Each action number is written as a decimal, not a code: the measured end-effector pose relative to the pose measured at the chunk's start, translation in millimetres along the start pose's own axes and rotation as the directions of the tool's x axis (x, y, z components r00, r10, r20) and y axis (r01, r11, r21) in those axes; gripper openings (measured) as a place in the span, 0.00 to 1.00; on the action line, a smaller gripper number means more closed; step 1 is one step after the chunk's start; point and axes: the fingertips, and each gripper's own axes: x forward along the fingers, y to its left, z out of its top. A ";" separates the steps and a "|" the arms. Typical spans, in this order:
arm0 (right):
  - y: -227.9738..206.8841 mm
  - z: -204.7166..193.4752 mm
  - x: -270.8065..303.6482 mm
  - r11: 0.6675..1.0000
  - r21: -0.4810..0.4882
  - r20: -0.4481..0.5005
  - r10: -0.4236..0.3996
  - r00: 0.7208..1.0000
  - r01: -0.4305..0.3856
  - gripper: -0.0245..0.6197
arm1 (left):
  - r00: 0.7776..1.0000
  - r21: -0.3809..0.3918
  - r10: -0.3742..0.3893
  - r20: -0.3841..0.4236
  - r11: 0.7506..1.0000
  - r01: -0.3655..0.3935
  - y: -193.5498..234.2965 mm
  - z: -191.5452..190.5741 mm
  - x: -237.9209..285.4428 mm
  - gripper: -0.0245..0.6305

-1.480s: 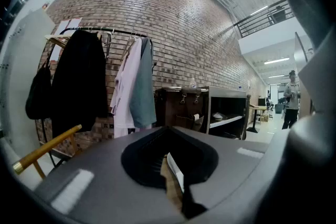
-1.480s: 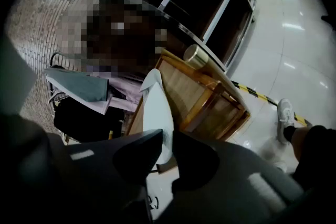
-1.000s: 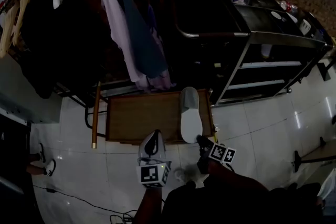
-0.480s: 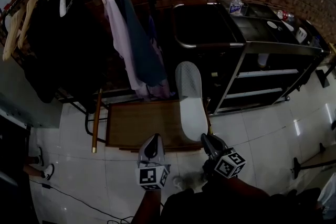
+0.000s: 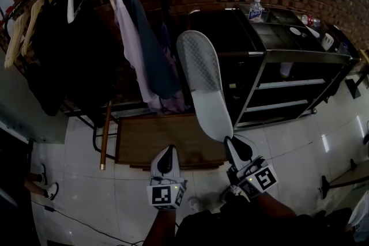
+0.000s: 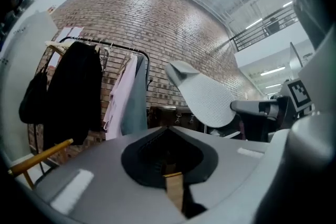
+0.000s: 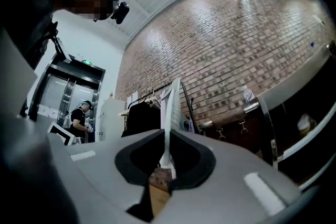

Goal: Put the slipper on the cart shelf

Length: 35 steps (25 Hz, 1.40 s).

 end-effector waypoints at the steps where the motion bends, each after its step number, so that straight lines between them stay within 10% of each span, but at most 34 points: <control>1: -0.3 4.1 1.4 1.000 -0.008 0.010 -0.001 1.000 0.001 0.09 | 1.000 0.009 -0.002 0.002 1.000 0.002 -2.6 3.8 0.4 0.06; 19: -28.4 21.8 -14.2 0.997 -0.006 0.051 -0.075 0.996 0.076 0.09 | 0.995 0.084 -0.061 0.080 0.995 0.054 -34.2 41.7 17.0 0.06; 35: -112.8 -3.2 -163.3 0.911 0.156 -0.107 -0.370 0.923 0.383 0.09 | 0.979 0.104 -0.204 0.026 0.974 0.200 -106.7 25.3 60.8 0.06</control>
